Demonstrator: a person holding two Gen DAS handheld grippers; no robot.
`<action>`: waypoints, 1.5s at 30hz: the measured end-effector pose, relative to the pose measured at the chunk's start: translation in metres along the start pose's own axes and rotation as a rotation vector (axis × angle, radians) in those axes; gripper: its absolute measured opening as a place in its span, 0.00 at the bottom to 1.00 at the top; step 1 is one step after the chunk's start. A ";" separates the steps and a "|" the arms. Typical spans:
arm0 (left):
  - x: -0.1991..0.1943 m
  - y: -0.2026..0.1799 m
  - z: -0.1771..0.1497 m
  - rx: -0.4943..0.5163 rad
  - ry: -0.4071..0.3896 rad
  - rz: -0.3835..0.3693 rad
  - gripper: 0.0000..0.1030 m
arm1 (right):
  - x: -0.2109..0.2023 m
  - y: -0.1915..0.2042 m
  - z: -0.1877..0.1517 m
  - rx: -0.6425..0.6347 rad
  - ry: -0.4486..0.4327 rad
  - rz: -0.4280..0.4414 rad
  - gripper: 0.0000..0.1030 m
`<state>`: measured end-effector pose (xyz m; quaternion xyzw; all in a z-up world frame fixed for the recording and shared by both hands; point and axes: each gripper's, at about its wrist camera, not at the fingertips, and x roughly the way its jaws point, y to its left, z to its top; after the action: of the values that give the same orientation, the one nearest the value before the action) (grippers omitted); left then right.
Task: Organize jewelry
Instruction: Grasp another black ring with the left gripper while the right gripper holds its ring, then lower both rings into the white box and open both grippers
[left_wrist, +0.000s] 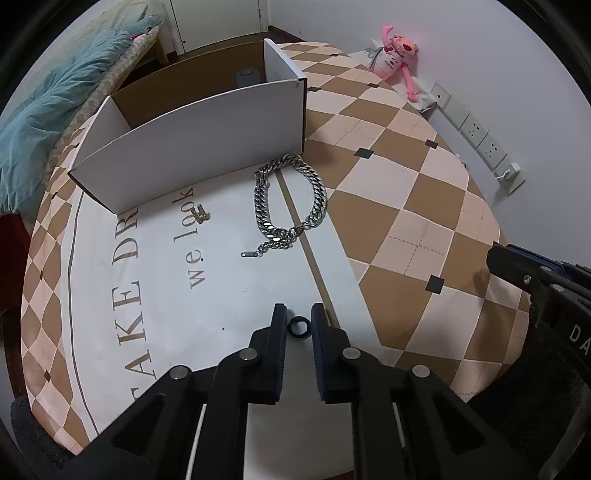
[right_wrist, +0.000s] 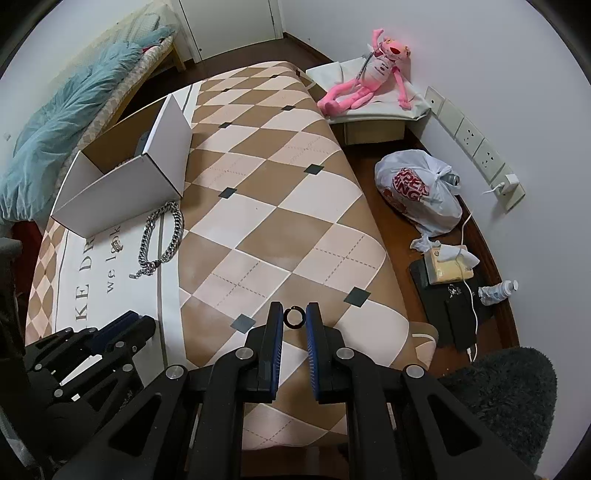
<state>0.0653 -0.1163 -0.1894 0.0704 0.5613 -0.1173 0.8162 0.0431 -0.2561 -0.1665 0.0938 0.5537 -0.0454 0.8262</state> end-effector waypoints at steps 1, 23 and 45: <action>-0.001 0.003 0.000 -0.004 -0.002 -0.003 0.10 | -0.002 0.001 0.001 0.000 -0.003 0.004 0.13; -0.055 0.166 0.151 -0.251 -0.063 -0.137 0.10 | 0.021 0.132 0.183 -0.151 0.061 0.334 0.12; -0.049 0.213 0.173 -0.375 -0.027 -0.013 0.89 | 0.047 0.135 0.220 -0.156 0.146 0.314 0.43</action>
<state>0.2616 0.0514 -0.0856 -0.0882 0.5628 -0.0169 0.8217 0.2842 -0.1673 -0.1143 0.1177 0.5927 0.1342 0.7854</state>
